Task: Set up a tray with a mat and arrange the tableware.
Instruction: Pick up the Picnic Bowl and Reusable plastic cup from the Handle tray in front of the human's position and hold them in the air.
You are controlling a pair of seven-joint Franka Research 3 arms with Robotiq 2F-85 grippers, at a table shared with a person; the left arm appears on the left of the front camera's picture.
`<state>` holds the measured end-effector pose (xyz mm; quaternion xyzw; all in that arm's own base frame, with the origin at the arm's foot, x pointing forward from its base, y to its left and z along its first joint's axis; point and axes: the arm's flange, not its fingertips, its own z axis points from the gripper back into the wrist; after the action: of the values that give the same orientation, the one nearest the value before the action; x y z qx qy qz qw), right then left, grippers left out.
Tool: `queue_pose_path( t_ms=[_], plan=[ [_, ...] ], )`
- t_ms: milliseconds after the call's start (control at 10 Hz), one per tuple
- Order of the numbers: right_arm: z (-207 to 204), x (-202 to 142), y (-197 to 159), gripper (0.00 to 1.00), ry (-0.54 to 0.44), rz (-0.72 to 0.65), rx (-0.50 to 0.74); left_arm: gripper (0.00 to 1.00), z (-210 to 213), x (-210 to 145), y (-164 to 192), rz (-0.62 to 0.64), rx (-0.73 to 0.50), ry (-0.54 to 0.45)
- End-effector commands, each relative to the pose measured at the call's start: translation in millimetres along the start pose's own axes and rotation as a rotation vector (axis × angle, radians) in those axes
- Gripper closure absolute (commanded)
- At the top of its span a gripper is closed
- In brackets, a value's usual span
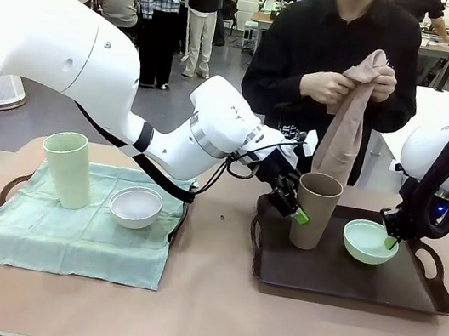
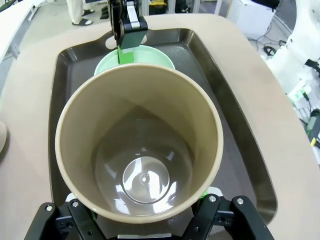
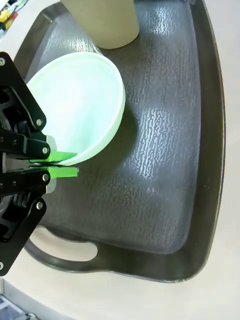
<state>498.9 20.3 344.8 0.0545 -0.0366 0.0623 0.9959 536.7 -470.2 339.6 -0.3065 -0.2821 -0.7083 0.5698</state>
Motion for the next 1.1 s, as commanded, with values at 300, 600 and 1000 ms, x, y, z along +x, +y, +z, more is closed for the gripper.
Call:
queue_pose_path(
  t_ms=[300,600,1000],
  plan=[
    [29.5,-2.8,0.8,1.0,-0.056,0.007,0.054,0.89,25.7,-1.7,-16.6,0.035,-0.051,-0.024],
    [115.6,-30.8,15.1,1.0,-0.143,0.07,0.09,0.89,67.6,36.3,-44.3,0.041,-0.067,-0.077],
    [195.7,-69.2,18.5,1.0,-0.208,0.1,0.003,0.89,116.9,133.7,-87.7,-0.144,0.06,-0.03]
  ],
)
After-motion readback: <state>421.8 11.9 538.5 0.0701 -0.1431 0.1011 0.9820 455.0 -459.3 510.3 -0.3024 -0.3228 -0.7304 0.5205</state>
